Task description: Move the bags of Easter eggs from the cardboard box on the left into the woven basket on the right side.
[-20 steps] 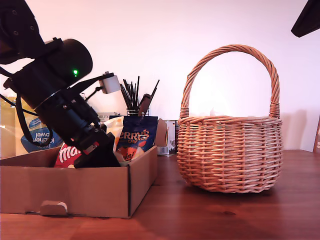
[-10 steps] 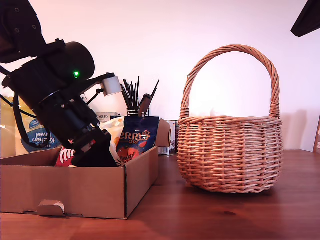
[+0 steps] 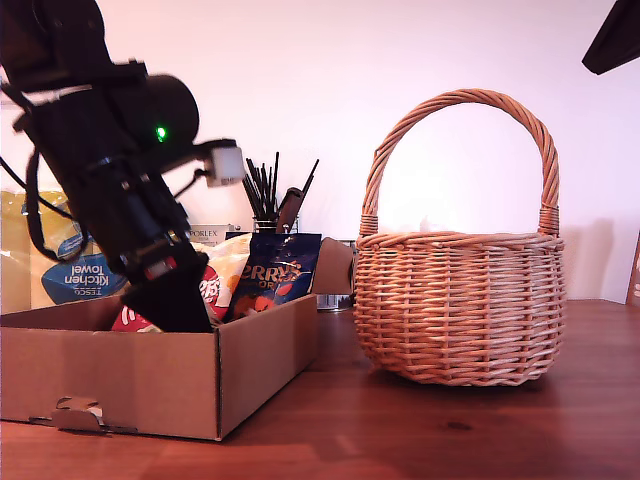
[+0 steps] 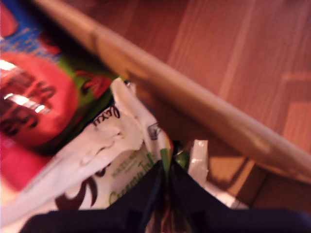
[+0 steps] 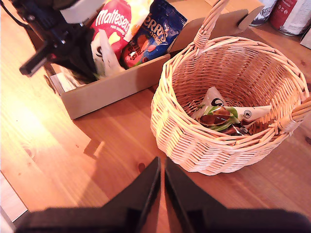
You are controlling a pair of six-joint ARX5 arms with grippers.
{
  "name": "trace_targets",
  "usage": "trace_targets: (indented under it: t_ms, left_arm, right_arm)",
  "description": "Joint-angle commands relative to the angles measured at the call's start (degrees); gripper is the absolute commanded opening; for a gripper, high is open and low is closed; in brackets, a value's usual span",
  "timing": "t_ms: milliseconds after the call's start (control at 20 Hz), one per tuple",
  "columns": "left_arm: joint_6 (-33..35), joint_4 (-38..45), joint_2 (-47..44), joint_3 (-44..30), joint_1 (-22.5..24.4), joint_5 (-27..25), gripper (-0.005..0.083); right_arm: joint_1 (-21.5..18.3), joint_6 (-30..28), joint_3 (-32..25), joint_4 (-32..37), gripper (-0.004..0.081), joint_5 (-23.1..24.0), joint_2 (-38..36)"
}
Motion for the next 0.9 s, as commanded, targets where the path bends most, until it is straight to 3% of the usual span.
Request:
trace_targets:
  t_ms: [0, 300, 850]
  left_arm:
    - [-0.31, -0.04, -2.91, 0.00, 0.07, -0.37, -0.0021]
    - [-0.15, -0.90, -8.11, 0.04, 0.07, -1.57, -0.0021]
    - [-0.35, -0.87, -8.66, 0.72, 0.11, -1.92, -0.0021]
  right_arm:
    - [-0.15, -0.39, -0.39, 0.24, -0.0013, -0.13, -0.13]
    - [-0.15, -0.42, -0.39, 0.26, -0.0013, -0.13, -0.13]
    - [-0.15, -0.42, -0.39, 0.22, -0.0013, -0.13, -0.13]
